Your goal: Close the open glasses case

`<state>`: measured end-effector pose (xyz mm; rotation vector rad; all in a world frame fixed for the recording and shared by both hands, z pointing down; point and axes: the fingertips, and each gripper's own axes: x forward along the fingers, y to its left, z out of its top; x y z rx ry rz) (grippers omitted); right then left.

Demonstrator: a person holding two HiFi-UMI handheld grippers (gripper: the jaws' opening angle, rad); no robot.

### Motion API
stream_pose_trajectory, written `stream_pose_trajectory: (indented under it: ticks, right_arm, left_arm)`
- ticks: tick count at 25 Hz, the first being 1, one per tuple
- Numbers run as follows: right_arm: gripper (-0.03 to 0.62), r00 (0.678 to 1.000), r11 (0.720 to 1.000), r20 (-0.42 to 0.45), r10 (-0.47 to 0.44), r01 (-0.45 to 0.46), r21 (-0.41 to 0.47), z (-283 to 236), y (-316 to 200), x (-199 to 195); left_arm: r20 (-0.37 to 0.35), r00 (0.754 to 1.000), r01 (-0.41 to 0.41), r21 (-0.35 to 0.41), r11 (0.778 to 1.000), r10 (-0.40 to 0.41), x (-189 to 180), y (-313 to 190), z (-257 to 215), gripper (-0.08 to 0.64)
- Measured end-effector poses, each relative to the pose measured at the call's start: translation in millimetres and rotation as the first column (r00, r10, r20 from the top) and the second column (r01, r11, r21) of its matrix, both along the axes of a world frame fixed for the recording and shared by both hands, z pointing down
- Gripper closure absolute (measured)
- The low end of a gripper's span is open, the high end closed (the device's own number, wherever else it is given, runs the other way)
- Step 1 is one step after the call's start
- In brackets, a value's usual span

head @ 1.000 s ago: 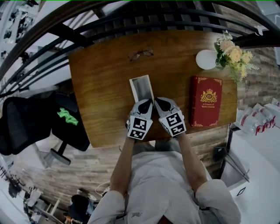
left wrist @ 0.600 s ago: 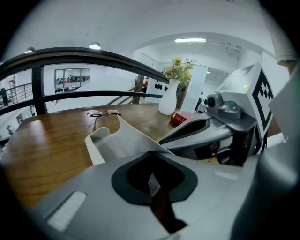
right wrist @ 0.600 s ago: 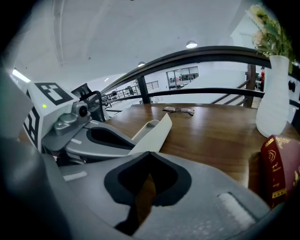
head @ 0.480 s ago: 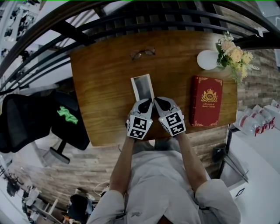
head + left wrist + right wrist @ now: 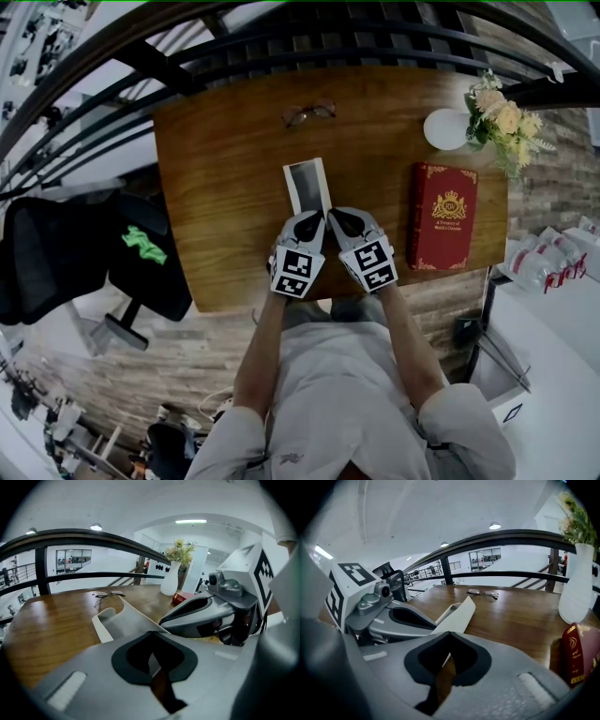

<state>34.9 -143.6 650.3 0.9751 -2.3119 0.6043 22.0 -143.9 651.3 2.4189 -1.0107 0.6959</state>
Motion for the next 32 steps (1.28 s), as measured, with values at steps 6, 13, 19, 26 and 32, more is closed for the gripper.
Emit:
stream_pose_trajectory:
  ticks: [6,13,19,26,32]
  right_arm:
    - [0.589,1.000,1.000,-0.003,-0.014,0.014,0.014,-2,0,-4]
    - [0.589,0.999,0.999,-0.004,-0.033,0.033,0.015,-6,1,-12]
    - [0.589,0.999,0.999,-0.007,-0.051,0.051,0.015,-7,2,-19]
    - [0.589,0.998,0.998,-0.014,-0.064,0.064,0.016,-7,4,-25]
    - [0.589,0.997,0.997,-0.019,-0.073,0.073,0.015,-6,4,-29]
  left_arm:
    - [0.001,1.000,0.012,-0.001,1.000,-0.012,-5,1,0,0.540]
    - [0.005,0.999,0.032,-0.004,0.999,-0.032,-13,2,1,0.540]
    - [0.009,0.999,0.054,-0.011,0.999,-0.053,-22,3,4,0.540]
    - [0.014,0.998,0.067,-0.020,0.998,-0.067,-30,6,8,0.540]
    - [0.017,0.997,0.075,-0.034,0.997,-0.074,-36,8,13,0.540]
